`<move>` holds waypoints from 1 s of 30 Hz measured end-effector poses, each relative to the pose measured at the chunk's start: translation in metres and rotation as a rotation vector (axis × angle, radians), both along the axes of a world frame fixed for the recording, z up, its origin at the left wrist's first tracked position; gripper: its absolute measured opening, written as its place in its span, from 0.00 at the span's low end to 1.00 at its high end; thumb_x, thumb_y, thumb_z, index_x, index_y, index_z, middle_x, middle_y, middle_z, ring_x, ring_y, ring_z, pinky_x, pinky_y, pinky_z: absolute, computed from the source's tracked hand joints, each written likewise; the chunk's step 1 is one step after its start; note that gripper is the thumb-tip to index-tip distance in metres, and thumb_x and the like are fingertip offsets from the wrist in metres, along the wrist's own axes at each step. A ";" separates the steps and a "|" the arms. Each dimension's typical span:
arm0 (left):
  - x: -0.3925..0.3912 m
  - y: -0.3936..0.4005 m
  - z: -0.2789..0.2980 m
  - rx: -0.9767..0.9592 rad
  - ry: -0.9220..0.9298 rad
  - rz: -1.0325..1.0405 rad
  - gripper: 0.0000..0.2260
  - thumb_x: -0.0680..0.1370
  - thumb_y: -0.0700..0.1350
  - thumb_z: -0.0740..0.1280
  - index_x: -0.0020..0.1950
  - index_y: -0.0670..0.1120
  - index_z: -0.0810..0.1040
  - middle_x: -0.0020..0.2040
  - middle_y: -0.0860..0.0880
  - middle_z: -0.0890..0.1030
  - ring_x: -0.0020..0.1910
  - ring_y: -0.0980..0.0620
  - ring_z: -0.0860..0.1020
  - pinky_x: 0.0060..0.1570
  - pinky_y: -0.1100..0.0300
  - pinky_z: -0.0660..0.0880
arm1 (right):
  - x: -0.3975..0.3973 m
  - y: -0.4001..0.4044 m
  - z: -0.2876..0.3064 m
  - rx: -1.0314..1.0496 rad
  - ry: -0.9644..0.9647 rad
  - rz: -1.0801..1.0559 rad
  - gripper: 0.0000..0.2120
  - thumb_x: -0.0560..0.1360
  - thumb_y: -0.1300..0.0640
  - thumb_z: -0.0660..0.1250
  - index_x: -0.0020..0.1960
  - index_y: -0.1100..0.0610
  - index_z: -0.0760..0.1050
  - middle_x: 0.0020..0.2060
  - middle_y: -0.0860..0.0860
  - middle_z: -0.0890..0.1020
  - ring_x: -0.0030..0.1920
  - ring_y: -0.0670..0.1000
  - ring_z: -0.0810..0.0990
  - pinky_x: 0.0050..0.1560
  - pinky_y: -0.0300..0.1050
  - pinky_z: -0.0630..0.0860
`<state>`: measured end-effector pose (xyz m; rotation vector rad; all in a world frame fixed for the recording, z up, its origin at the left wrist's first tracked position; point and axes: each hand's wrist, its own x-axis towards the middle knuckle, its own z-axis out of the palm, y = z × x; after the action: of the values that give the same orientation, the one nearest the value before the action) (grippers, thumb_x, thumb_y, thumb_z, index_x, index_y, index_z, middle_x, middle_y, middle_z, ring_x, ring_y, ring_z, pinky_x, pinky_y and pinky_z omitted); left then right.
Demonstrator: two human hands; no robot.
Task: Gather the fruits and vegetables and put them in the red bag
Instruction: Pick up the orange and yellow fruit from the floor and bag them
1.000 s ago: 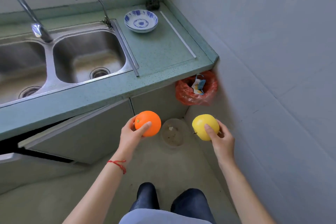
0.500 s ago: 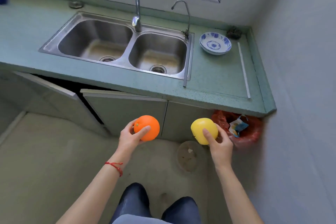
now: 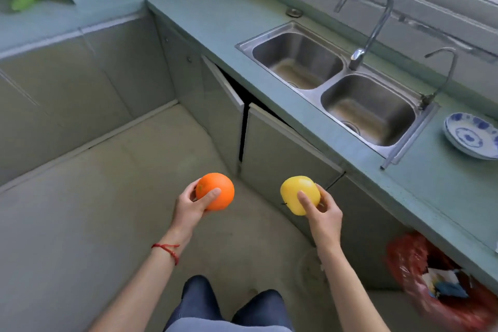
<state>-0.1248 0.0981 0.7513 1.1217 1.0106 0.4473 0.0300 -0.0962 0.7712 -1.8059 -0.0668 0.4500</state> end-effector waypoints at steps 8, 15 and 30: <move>-0.117 0.036 -0.001 -0.004 0.009 0.315 0.37 0.54 0.53 0.75 0.62 0.43 0.73 0.49 0.49 0.78 0.48 0.49 0.77 0.51 0.49 0.77 | -0.066 0.098 0.002 0.033 0.013 0.293 0.23 0.68 0.52 0.74 0.61 0.51 0.74 0.52 0.51 0.80 0.54 0.51 0.78 0.52 0.46 0.75; -0.222 0.055 -0.004 0.013 -0.007 0.572 0.20 0.68 0.39 0.74 0.58 0.46 0.73 0.50 0.46 0.77 0.47 0.48 0.77 0.33 0.63 0.79 | -0.148 0.174 0.004 0.030 0.015 0.558 0.21 0.68 0.54 0.73 0.61 0.50 0.74 0.51 0.52 0.80 0.53 0.51 0.78 0.49 0.42 0.74; -0.371 0.022 0.003 0.008 0.029 1.263 0.18 0.72 0.41 0.71 0.61 0.44 0.73 0.56 0.44 0.76 0.49 0.48 0.78 0.36 0.64 0.79 | -0.288 0.304 -0.007 -0.040 0.022 1.270 0.32 0.60 0.42 0.74 0.61 0.53 0.75 0.51 0.55 0.81 0.54 0.53 0.79 0.56 0.51 0.76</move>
<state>-0.4958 0.1200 0.7543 0.3580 1.6715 1.4233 -0.2585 0.2076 0.7642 -1.6000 -1.2296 1.3425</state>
